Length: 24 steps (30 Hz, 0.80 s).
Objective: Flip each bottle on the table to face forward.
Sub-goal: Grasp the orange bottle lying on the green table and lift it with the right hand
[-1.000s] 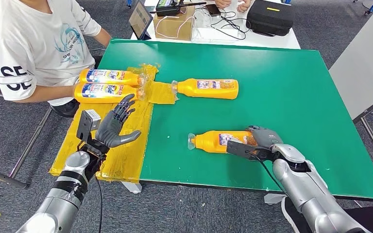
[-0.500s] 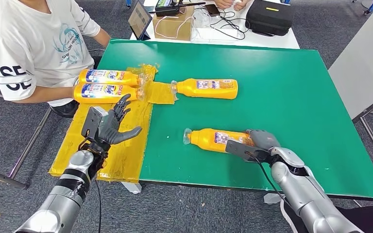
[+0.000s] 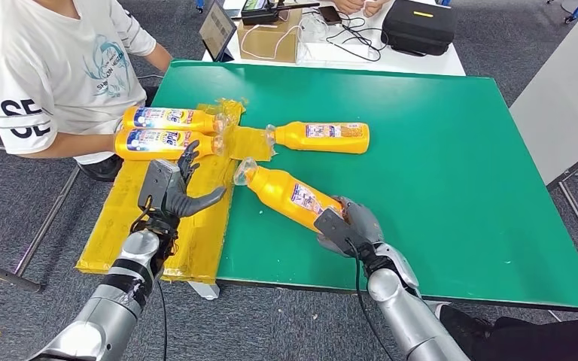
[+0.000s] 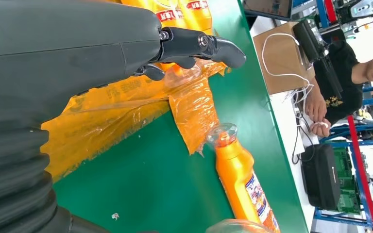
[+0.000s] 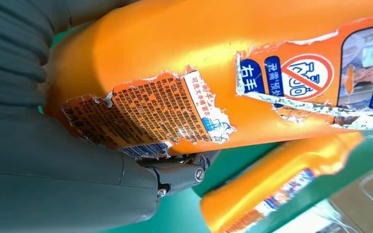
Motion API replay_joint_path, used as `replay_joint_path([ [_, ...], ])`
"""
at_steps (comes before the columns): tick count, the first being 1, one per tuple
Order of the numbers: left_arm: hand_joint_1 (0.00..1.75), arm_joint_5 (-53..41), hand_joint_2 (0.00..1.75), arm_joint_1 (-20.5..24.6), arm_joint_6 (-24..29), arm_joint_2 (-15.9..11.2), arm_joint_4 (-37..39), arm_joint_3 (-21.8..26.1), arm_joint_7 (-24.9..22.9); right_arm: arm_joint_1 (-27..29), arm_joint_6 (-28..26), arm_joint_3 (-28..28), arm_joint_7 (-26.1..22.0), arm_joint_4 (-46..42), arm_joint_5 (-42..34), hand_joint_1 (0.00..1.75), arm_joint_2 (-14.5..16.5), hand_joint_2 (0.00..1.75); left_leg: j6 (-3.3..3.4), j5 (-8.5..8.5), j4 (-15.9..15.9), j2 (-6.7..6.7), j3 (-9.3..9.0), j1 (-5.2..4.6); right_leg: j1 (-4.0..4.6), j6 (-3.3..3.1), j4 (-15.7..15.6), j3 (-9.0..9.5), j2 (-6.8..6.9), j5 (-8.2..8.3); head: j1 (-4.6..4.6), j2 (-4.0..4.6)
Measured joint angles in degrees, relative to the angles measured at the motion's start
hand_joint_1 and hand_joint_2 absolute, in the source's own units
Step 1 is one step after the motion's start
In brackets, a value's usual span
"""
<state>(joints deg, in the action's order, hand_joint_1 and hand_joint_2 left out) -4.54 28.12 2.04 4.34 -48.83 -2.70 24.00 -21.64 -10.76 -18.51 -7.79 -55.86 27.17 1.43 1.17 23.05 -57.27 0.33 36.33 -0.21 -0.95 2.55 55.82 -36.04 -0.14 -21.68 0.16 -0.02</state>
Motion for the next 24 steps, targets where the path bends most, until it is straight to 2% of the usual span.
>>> replay_joint_path([
  [10,0.0,2.29,1.75,1.18,-3.77,1.5,0.79,-0.5,-1.24,1.73,-2.86,2.05,-2.75,-4.58,-3.6,1.75,5.32,1.75,0.0,0.0,0.0,-0.02,0.01,-0.03,-0.01,0.02,0.0,-0.02,0.0,0.02,0.01,0.02],
  [18,0.0,16.36,1.75,1.32,-19.76,2.61,1.56,-2.38,-5.75,-1.49,-2.99,-0.62,-4.51,-0.46,-5.99,1.75,9.68,1.75,0.0,-0.01,0.01,-0.05,0.02,-0.02,-0.01,0.01,0.02,-0.04,-0.01,0.01,-0.01,0.01],
  [24,0.0,20.94,1.75,1.13,-22.94,2.85,1.39,-4.06,-7.31,-3.38,-3.07,-2.15,-5.28,2.82,-7.21,1.75,11.11,1.75,0.0,-0.01,0.0,-0.03,0.03,-0.03,-0.02,0.02,0.01,-0.03,0.0,0.02,-0.01,0.01],
])
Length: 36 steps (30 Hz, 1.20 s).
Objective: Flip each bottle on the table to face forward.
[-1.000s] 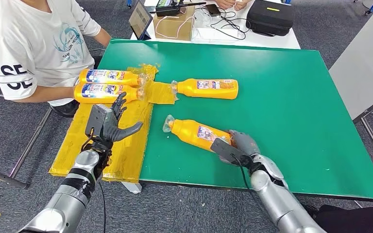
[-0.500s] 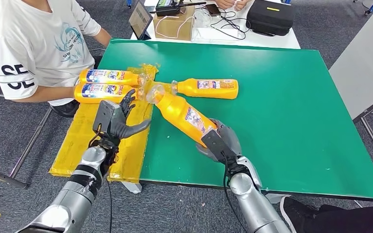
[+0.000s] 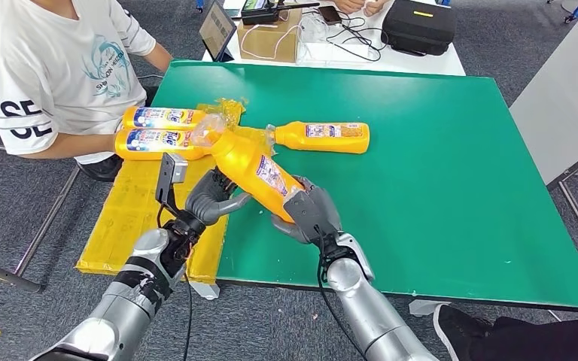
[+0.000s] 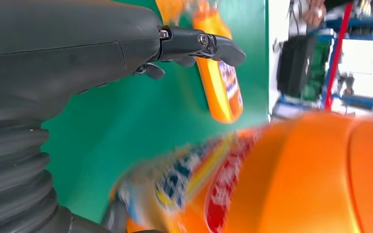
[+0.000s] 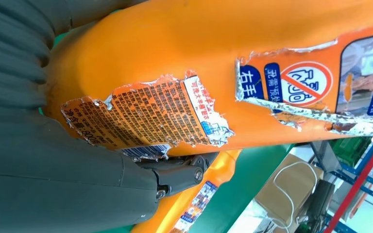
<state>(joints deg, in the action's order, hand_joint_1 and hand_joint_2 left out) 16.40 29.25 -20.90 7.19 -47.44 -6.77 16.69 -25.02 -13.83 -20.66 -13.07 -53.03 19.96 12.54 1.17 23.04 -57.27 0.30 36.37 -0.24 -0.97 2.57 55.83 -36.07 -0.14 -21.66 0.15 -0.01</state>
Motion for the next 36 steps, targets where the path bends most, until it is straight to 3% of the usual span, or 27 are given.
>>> replay_joint_path([
  [7,0.0,4.25,1.75,-0.64,-2.07,-0.01,-2.78,-2.84,-1.68,-0.82,0.07,-0.81,-1.04,2.82,-1.12,1.75,0.79,1.75,0.0,0.0,0.0,0.01,0.02,0.0,0.01,0.0,0.0,0.0,0.0,0.0,0.01,0.0],
  [16,0.0,4.58,1.75,-1.37,-0.17,-0.15,-5.67,-5.63,-1.06,-1.19,0.03,-1.52,-1.42,5.42,-0.98,1.75,1.67,1.75,0.0,0.0,0.0,0.01,0.02,0.0,0.01,-0.01,0.0,-0.01,0.0,0.0,0.01,-0.01],
  [29,0.02,3.68,1.75,-1.33,1.98,-0.17,-5.96,-5.98,-0.52,-3.47,0.48,-3.67,-0.3,8.95,1.42,1.75,3.52,1.75,0.0,0.0,0.0,0.01,0.02,0.0,0.01,0.0,0.0,-0.02,0.0,0.0,0.01,0.0],
  [33,1.75,2.31,1.75,-0.42,3.74,-0.17,-4.91,-6.15,-0.46,-4.8,0.55,-4.93,0.31,10.12,2.16,1.71,4.66,1.75,-0.01,-0.01,0.0,0.01,0.02,0.01,0.01,-0.01,0.0,-0.03,0.0,0.0,0.01,0.0],
  [35,1.75,2.26,1.75,0.1,4.23,-0.17,-3.87,-6.23,-0.39,-5.46,0.71,-5.4,0.53,10.59,2.2,1.71,5.1,1.75,-0.02,-0.01,0.0,0.01,0.02,0.02,0.02,-0.01,0.01,-0.02,0.0,0.0,0.01,0.0],
  [36,1.75,2.27,1.75,0.32,4.36,-0.17,-3.42,-6.24,-0.29,-5.76,0.79,-5.63,0.65,10.81,2.2,1.3,5.21,1.75,-0.02,-0.02,0.0,0.01,0.02,0.02,0.02,-0.01,0.01,-0.02,0.0,0.0,0.01,0.01],
])
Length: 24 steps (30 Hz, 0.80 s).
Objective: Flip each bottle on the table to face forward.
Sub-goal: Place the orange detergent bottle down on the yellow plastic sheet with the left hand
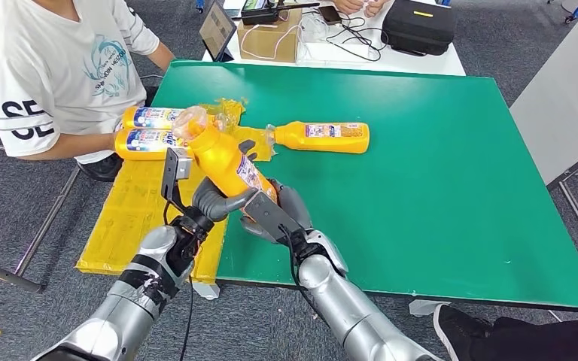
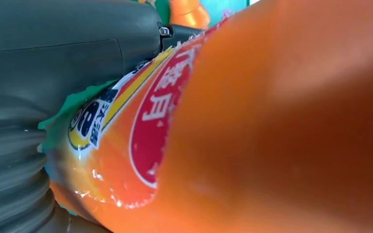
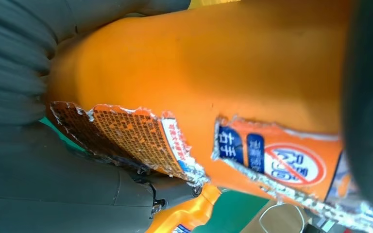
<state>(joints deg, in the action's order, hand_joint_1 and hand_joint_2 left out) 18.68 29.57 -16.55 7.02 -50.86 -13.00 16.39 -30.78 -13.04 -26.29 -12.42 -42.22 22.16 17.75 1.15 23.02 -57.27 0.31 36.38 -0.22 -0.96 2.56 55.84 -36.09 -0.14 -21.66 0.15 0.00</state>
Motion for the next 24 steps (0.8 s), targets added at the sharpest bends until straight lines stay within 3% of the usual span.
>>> replay_joint_path([
  [3,1.75,0.01,1.75,0.56,0.19,-0.01,1.04,0.02,0.32,-0.55,0.1,-0.53,0.22,0.59,0.01,0.01,0.11,1.75,0.0,0.0,0.0,0.01,0.0,0.0,0.0,0.0,0.0,0.01,0.0,0.0,-0.01,0.0],
  [8,1.75,-1.12,1.75,1.28,2.89,-0.07,2.06,0.16,1.37,-0.61,0.32,-1.52,0.08,0.98,-0.61,0.0,0.35,1.75,0.0,0.0,0.0,0.01,0.01,0.0,-0.01,0.0,0.0,0.0,0.0,0.0,-0.01,-0.02],
  [13,1.75,-5.08,1.75,2.38,10.4,-0.64,4.09,2.02,2.77,0.39,-0.57,-1.68,-1.0,-0.74,-3.85,0.0,0.05,1.75,0.0,0.0,0.0,-0.01,0.0,0.01,0.01,0.0,0.0,-0.02,0.0,0.0,-0.01,-0.01],
  [20,1.75,-9.78,1.75,5.44,16.07,-4.09,9.17,6.41,4.2,2.74,-0.67,0.07,-1.79,-5.78,-6.4,0.0,-2.62,1.75,0.0,-0.01,0.0,-0.03,0.0,0.02,0.01,0.0,0.01,-0.02,-0.01,0.0,-0.01,-0.01],
  [24,1.75,-19.33,1.75,6.82,22.82,-6.32,11.36,7.12,4.93,4.18,-0.91,1.29,-2.24,-8.76,-6.78,0.0,-3.75,1.75,0.0,-0.01,0.0,-0.01,0.0,0.01,0.01,0.0,0.01,-0.02,-0.01,0.0,-0.01,-0.01],
])
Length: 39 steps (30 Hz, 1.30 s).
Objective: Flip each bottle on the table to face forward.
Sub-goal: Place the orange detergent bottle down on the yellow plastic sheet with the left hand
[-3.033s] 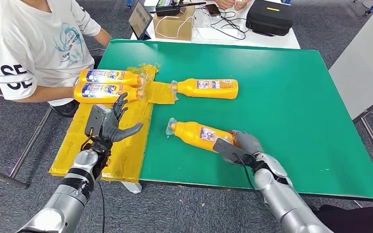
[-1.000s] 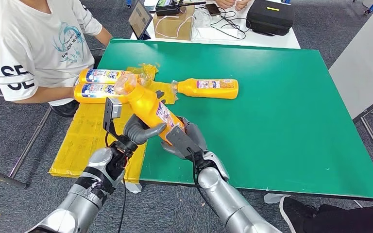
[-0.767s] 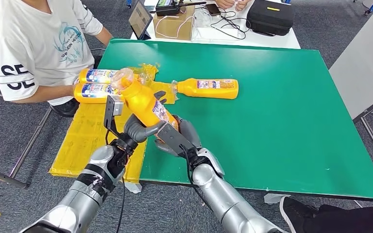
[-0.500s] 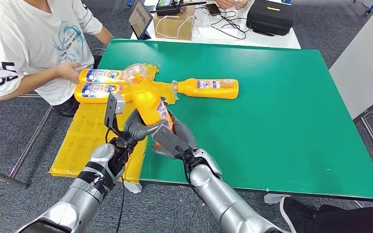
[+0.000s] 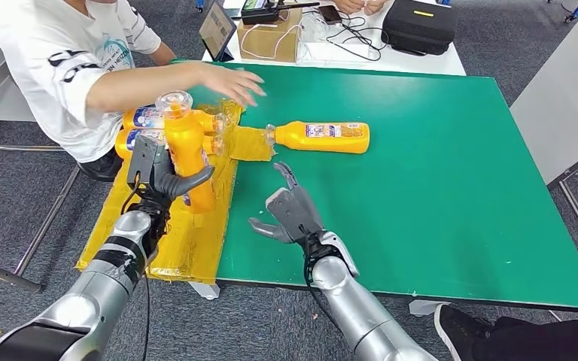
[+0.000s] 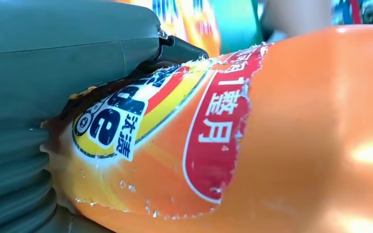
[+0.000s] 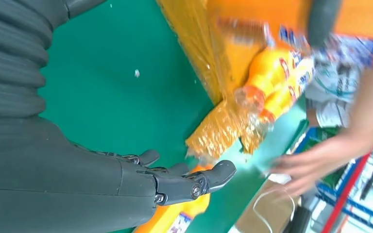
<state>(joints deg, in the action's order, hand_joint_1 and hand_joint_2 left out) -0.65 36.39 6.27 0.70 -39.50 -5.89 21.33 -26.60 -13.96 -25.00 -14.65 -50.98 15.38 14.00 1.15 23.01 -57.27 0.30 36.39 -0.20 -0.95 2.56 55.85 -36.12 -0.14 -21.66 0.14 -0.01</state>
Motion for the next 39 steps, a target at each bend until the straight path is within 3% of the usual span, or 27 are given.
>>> replay_joint_path([
  [5,1.75,-22.79,1.75,2.59,12.08,-3.88,3.46,-1.06,-2.27,2.98,0.04,2.3,-0.36,-5.5,-0.21,0.0,-1.67,1.75,0.0,0.01,0.0,-0.02,0.01,0.0,0.0,0.0,-0.01,-0.03,-0.01,0.0,0.0,0.0],
  [8,1.75,-34.79,1.75,4.44,14.32,-6.48,6.14,-2.86,-4.46,4.38,0.66,3.74,-0.38,-8.63,-0.36,0.0,-2.69,1.75,0.0,0.0,0.0,-0.02,0.01,0.0,0.0,-0.01,0.0,-0.03,-0.01,-0.01,0.0,-0.01],
  [12,1.75,-43.43,1.75,5.66,11.61,-9.52,9.34,-5.17,-3.88,5.23,1.85,4.96,-0.38,-11.48,-1.0,0.0,-3.91,1.75,0.0,0.0,0.01,-0.06,0.0,0.0,0.0,-0.01,0.0,-0.03,-0.01,0.0,-0.01,0.01],
  [17,1.75,-47.76,1.75,5.83,7.62,-12.27,12.26,-7.83,-1.61,5.28,2.96,5.42,-0.48,-12.81,-1.69,0.0,-4.98,1.75,0.0,0.0,0.0,-0.06,0.0,0.0,0.0,-0.01,0.01,-0.03,-0.02,0.0,-0.01,-0.01],
  [23,1.75,-48.88,1.75,5.88,6.38,-13.79,13.93,-9.37,-0.74,5.25,3.3,5.42,-0.58,-13.41,-2.02,0.0,-5.56,1.75,0.0,0.0,0.0,-0.03,0.01,0.0,0.0,-0.01,0.01,-0.03,-0.02,-0.01,-0.01,0.0],
  [31,1.75,-54.77,1.75,7.38,-3.7,-16.09,16.16,-14.05,2.59,4.56,4.98,5.21,-0.78,-13.47,-3.43,0.0,-6.41,1.75,-0.01,0.0,0.01,-0.06,-0.02,0.0,-0.01,-0.01,0.02,0.01,-0.02,0.0,0.0,0.0],
  [35,0.05,-55.28,1.75,7.65,-4.27,-16.21,16.98,-15.31,2.5,4.31,5.11,4.97,-0.77,-13.51,-3.48,0.0,-6.57,1.75,-0.01,0.0,0.01,-0.05,-0.04,0.0,0.0,-0.01,0.06,0.01,-0.01,0.0,0.0,0.01],
  [39,0.0,-55.1,1.75,7.95,-5.35,-16.19,17.69,-15.71,1.12,4.12,5.46,4.61,-0.49,-13.54,-3.55,0.0,-6.77,1.75,-0.01,0.0,0.01,-0.04,-0.06,0.0,0.0,-0.01,0.07,0.01,-0.01,0.0,0.0,0.01],
])
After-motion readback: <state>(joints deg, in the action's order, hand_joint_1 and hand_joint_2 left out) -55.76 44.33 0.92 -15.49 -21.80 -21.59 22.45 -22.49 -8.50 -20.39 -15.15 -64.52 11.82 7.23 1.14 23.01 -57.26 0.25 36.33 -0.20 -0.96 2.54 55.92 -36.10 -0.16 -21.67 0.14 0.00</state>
